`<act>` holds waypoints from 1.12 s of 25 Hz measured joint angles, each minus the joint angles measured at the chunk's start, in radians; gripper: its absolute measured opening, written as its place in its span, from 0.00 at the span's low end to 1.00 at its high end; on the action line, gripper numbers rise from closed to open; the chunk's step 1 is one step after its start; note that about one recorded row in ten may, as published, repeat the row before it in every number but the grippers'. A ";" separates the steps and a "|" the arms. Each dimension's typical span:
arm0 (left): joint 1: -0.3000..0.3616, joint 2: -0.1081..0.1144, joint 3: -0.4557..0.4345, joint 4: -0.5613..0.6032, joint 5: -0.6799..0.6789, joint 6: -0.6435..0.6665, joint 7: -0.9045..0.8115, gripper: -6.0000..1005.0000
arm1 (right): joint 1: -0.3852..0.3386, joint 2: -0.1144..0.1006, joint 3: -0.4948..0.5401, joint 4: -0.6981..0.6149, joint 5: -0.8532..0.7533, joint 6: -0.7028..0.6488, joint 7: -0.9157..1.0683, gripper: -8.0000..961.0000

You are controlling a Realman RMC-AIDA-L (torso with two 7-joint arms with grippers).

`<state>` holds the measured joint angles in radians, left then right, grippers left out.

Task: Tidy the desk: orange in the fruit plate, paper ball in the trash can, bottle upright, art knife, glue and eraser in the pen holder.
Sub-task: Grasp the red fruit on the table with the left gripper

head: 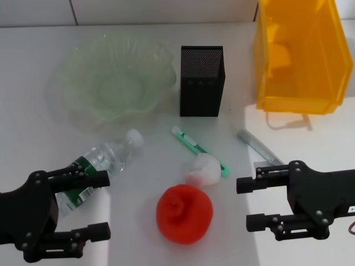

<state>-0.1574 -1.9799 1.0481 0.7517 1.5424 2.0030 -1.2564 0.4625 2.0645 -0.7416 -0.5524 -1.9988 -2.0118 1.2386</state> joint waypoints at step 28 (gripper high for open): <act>-0.002 -0.009 -0.083 0.000 0.002 0.003 -0.004 0.76 | 0.031 0.014 0.010 -0.002 0.037 0.053 -0.001 0.64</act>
<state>-0.1589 -1.9890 0.9649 0.7517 1.5447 2.0065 -1.2599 0.4940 2.0785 -0.7317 -0.5547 -1.9620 -1.9592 1.2379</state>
